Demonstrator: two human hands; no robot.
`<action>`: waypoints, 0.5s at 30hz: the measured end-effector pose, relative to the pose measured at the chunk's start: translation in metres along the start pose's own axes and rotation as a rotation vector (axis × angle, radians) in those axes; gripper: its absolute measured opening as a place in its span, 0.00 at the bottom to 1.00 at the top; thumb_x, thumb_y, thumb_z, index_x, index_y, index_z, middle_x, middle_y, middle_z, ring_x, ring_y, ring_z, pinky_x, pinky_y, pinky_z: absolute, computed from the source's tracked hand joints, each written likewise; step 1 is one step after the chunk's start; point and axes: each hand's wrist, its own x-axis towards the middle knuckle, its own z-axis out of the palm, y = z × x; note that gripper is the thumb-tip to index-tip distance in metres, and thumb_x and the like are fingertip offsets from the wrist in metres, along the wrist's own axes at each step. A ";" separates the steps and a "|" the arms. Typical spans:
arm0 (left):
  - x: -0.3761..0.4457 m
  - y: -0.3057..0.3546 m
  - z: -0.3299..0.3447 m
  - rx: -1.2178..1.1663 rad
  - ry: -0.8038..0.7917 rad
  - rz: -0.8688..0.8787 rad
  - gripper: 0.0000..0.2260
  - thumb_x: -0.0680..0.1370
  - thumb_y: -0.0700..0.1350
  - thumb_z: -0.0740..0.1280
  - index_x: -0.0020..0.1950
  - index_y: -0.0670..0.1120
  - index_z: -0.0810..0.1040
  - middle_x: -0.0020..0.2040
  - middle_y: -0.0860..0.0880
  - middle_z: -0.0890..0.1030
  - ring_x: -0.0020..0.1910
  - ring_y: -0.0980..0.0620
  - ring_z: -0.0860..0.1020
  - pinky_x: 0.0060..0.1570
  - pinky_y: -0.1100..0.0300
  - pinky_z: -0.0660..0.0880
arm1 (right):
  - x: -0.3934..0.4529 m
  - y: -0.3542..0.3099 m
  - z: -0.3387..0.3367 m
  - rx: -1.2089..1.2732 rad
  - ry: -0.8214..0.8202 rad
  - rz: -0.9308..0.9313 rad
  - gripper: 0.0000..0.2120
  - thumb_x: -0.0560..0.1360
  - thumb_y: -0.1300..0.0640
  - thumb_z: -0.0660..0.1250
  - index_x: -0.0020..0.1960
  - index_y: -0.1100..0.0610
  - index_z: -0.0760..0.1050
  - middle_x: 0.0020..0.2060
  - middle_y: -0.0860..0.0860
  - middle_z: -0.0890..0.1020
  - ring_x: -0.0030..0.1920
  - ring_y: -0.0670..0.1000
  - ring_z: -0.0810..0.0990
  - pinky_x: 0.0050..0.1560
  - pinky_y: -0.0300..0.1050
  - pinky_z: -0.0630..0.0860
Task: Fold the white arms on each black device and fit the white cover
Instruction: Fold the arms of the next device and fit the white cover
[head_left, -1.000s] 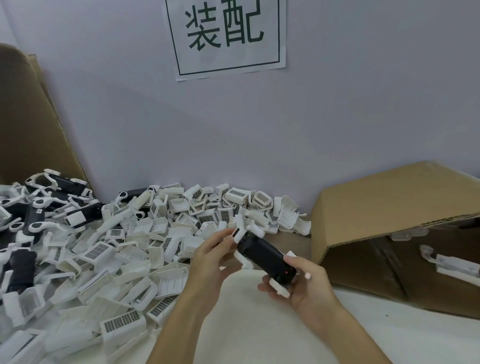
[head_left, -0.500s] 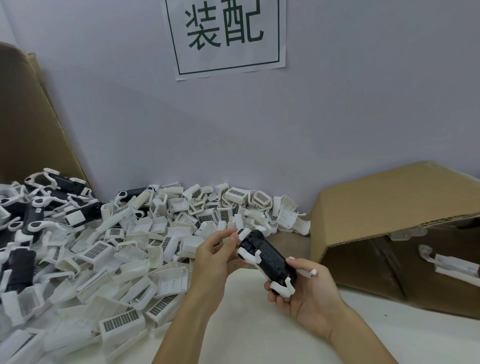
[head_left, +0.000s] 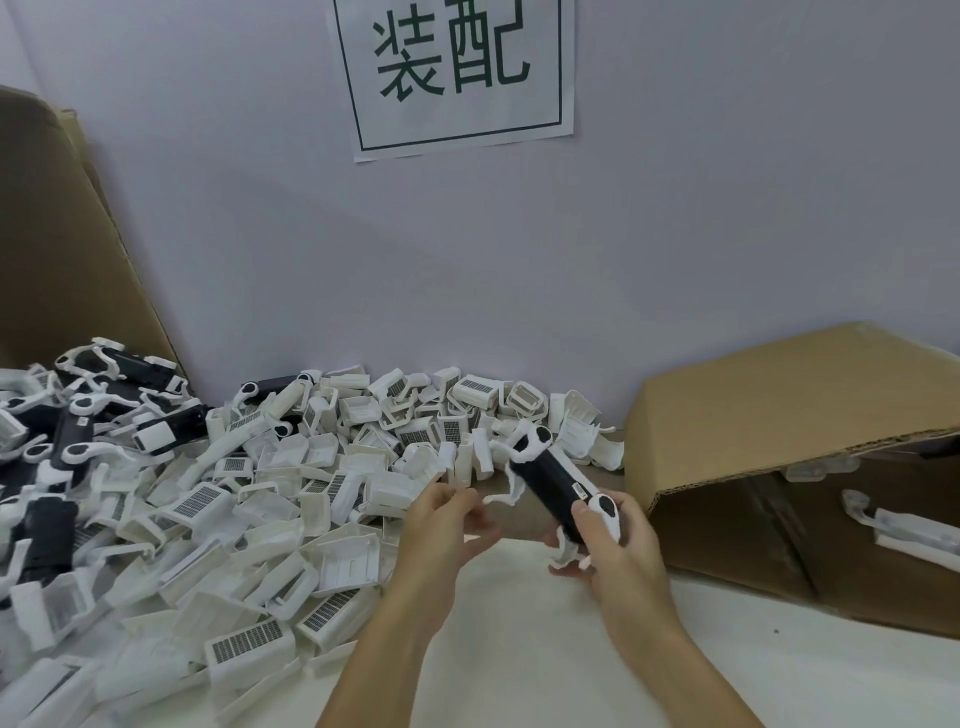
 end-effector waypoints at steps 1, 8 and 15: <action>-0.001 0.001 0.001 0.009 -0.008 -0.018 0.10 0.79 0.34 0.64 0.38 0.37 0.79 0.39 0.38 0.80 0.37 0.44 0.81 0.36 0.55 0.81 | -0.001 0.002 0.001 -0.079 0.044 -0.080 0.07 0.78 0.61 0.69 0.54 0.52 0.75 0.47 0.55 0.83 0.42 0.49 0.84 0.36 0.42 0.81; -0.012 0.003 0.015 0.037 -0.295 -0.094 0.13 0.81 0.48 0.66 0.49 0.40 0.85 0.48 0.39 0.86 0.47 0.44 0.86 0.44 0.56 0.81 | -0.007 0.014 0.012 -0.345 0.071 -0.423 0.23 0.73 0.63 0.74 0.55 0.41 0.67 0.51 0.44 0.78 0.49 0.40 0.79 0.43 0.29 0.75; -0.015 0.011 0.022 0.116 -0.091 0.025 0.12 0.77 0.55 0.70 0.51 0.47 0.84 0.44 0.46 0.86 0.45 0.47 0.85 0.51 0.48 0.81 | -0.020 0.015 0.020 -0.706 -0.244 -0.835 0.28 0.73 0.51 0.69 0.70 0.45 0.65 0.68 0.41 0.67 0.69 0.45 0.70 0.63 0.28 0.66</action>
